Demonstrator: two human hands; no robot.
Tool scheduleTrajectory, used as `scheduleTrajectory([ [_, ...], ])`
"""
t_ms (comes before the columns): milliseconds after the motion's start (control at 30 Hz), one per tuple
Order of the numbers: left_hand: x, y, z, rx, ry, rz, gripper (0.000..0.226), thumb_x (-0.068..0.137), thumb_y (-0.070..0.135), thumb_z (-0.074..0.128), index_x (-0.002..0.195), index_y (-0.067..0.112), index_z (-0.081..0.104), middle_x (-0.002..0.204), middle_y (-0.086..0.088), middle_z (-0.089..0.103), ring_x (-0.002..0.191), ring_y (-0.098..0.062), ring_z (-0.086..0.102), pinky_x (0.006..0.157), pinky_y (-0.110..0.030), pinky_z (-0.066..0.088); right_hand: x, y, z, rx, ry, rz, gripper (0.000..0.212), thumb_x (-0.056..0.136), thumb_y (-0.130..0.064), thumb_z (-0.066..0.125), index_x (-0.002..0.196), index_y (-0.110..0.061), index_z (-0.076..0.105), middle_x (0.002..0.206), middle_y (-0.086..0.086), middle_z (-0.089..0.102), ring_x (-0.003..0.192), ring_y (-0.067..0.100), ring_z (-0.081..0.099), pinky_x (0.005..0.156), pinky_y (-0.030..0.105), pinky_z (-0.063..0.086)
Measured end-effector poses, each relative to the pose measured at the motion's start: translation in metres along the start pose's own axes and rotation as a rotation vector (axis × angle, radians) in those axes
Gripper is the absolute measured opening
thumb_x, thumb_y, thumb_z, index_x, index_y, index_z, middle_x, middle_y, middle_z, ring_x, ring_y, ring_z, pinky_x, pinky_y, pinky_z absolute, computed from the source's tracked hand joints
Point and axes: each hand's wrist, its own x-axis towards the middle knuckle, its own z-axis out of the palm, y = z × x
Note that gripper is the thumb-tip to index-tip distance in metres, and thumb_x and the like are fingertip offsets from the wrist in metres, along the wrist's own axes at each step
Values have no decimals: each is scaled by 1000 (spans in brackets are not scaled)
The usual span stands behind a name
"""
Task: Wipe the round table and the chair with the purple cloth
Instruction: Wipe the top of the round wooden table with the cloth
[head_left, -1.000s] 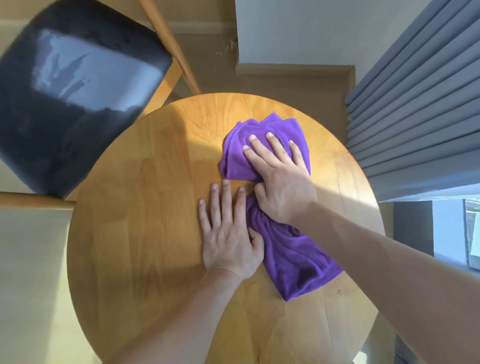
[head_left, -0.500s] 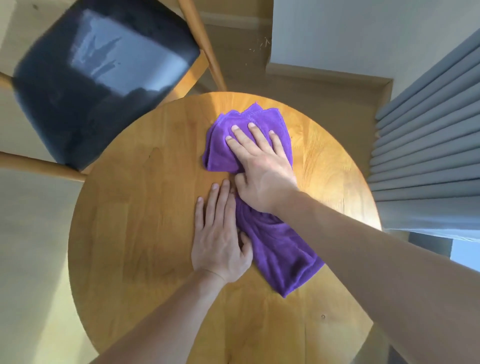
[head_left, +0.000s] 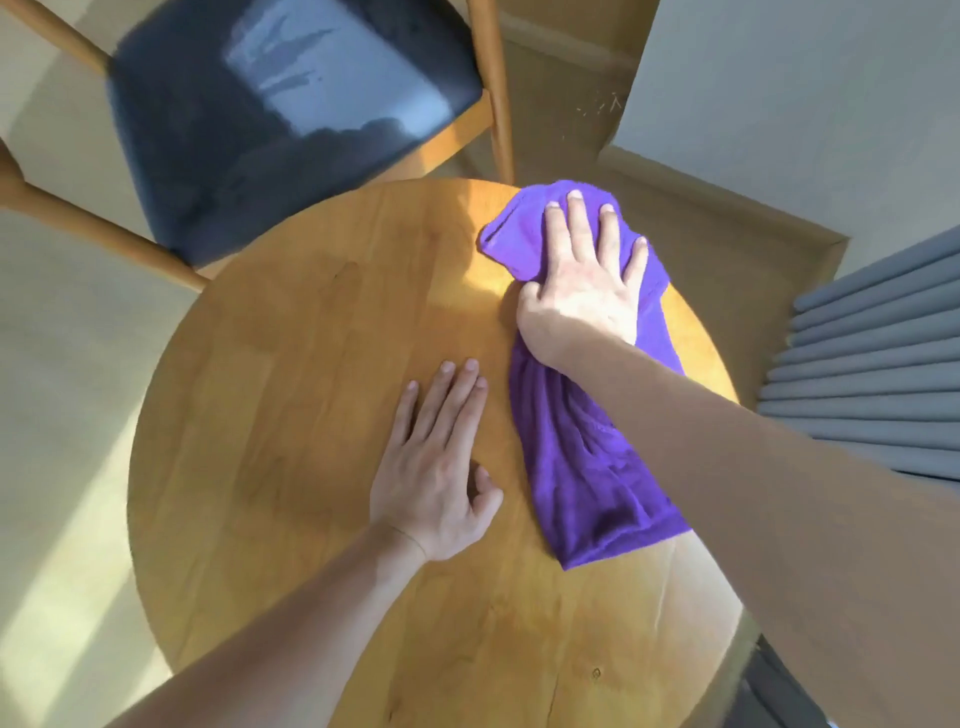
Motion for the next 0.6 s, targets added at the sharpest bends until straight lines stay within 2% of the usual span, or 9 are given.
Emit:
scheduleTrajectory([
  [67, 0, 0, 0, 2, -6, -12, 86, 75, 30, 48, 156, 4, 34, 171, -7, 19, 160, -22, 8, 127, -53, 16, 2, -21, 9, -33, -4, -64, 77, 92, -33, 33, 162, -22, 4, 170, -5, -7, 156, 26, -12, 124, 55, -7],
  [167, 0, 1, -1, -1, 0, -27, 81, 74, 29, 50, 150, 2, 42, 167, -8, 30, 159, -23, 13, 126, -54, 19, -4, -30, 15, -41, -57, -298, 75, 89, -27, 36, 161, -22, 14, 171, -4, 3, 157, 25, -5, 124, 54, -4],
  [300, -2, 0, 0, -15, 35, -55, 83, 72, 27, 54, 152, 5, 42, 168, -4, 28, 159, -21, 15, 125, -56, 18, -9, -15, 4, 43, -169, -465, 78, 81, -17, 35, 157, -25, 27, 169, -9, 13, 157, 20, 0, 126, 48, -6],
  [400, -3, 0, -1, -20, 59, -94, 86, 72, 26, 55, 156, 11, 41, 169, 1, 27, 159, -20, 15, 126, -57, 16, -15, 15, -10, 17, -214, -581, 82, 72, -17, 34, 154, -24, 37, 167, -12, 21, 156, 17, 6, 127, 43, -1],
  [467, -4, 1, -1, -24, 77, -133, 85, 72, 27, 55, 155, 12, 42, 169, 1, 27, 158, -22, 17, 124, -59, 17, -13, 33, -19, 44, -181, -508, 80, 71, -14, 39, 151, -26, 41, 165, -13, 24, 156, 15, 8, 127, 41, 1],
  [600, -6, 4, 0, -49, 112, -203, 85, 72, 28, 56, 154, 12, 42, 169, 3, 25, 159, -22, 16, 124, -60, 17, 4, 6, -13, 139, 14, -44, 78, 79, -11, 48, 154, -26, 32, 169, -11, 14, 156, 18, 1, 126, 45, -4],
])
